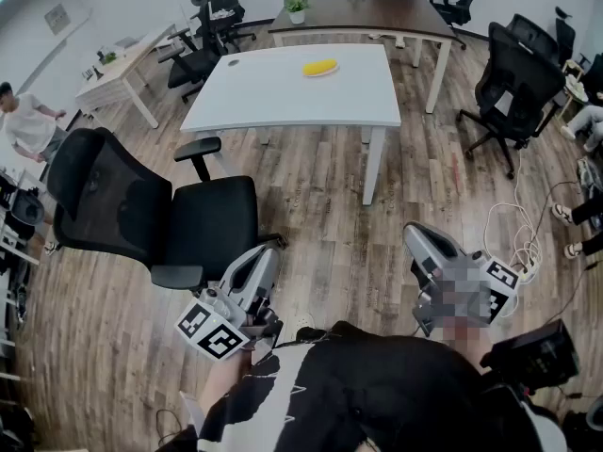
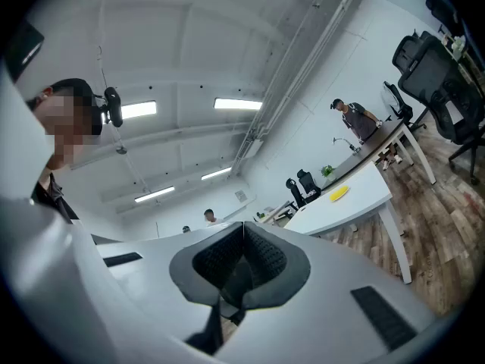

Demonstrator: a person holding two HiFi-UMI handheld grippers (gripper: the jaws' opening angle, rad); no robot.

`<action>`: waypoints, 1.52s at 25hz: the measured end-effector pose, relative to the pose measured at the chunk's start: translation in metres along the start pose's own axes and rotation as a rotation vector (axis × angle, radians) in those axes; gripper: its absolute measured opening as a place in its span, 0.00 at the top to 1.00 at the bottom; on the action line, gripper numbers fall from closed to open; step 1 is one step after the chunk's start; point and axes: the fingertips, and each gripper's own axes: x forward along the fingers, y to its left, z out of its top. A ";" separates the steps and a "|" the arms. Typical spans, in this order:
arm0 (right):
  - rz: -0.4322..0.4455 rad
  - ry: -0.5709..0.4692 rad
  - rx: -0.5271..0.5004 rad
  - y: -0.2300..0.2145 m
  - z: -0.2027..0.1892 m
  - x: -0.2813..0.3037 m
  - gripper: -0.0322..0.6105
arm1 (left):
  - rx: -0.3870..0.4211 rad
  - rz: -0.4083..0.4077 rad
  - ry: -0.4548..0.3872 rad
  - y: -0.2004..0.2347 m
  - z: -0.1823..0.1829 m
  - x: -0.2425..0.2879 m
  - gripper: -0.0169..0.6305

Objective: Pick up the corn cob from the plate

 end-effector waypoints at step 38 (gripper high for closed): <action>-0.035 -0.093 -0.009 -0.157 0.112 0.263 0.92 | 0.075 -0.183 0.054 0.224 0.104 0.230 0.95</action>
